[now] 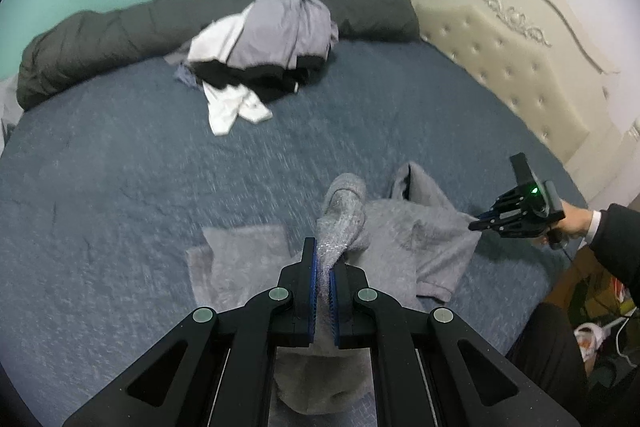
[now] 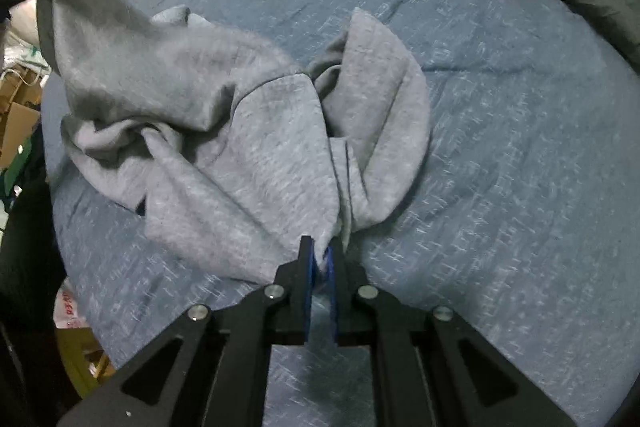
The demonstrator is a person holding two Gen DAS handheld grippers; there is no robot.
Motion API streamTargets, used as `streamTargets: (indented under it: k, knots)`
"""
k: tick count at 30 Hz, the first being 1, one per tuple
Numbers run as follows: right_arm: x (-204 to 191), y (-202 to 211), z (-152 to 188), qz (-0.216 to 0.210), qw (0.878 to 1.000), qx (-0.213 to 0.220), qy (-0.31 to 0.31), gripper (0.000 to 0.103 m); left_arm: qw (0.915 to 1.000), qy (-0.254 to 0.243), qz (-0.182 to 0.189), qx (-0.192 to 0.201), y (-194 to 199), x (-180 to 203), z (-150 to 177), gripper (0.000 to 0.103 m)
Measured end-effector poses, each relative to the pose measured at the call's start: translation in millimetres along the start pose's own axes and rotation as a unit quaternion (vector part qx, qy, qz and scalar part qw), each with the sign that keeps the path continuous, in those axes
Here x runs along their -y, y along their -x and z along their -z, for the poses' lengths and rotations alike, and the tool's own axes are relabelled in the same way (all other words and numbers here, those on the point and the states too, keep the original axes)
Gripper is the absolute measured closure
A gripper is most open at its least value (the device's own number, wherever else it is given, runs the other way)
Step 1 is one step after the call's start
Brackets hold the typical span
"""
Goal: Fold clothes
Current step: 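Grasp the hoodie collar edge with the right tool while the left tool holds the sleeve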
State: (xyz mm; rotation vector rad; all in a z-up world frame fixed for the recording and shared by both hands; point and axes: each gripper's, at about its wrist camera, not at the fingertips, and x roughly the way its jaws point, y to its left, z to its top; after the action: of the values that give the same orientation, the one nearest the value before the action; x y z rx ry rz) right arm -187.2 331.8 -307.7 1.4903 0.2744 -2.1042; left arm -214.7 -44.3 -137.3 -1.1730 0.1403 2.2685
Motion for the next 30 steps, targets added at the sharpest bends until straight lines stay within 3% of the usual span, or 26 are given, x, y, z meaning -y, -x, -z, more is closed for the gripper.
streamTargets:
  k: [3, 5, 10, 16, 22, 30]
  knots:
    - [3, 19, -17, -0.022, 0.999, 0.036, -0.016, 0.084, 0.9999, -0.003, -0.001, -0.011, -11, 2, 6, 0.098]
    - [5, 31, -31, -0.036, 0.997, 0.062, -0.026, 0.068, 0.9999, -0.002, 0.000, -0.011, -12, 2, 7, 0.098]
    - [-3, 28, -86, -0.069, 0.993, 0.083, -0.042, 0.056, 1.0000, 0.001, 0.004, -0.008, -13, 1, 8, 0.098]
    - [-30, -22, -147, -0.074, 0.996, 0.046, -0.027, 0.055, 0.9999, -0.006, 0.010, -0.005, -11, 3, 10, 0.098]
    - [-73, -61, -165, -0.058, 0.995, 0.008, 0.077, 0.051, 0.9999, 0.004, 0.016, 0.002, -13, -9, 10, 0.098]
    - [-102, -99, -170, -0.032, 0.988, -0.016, 0.148, 0.047, 0.9997, 0.019, 0.015, -0.004, -25, -25, 16, 0.098]
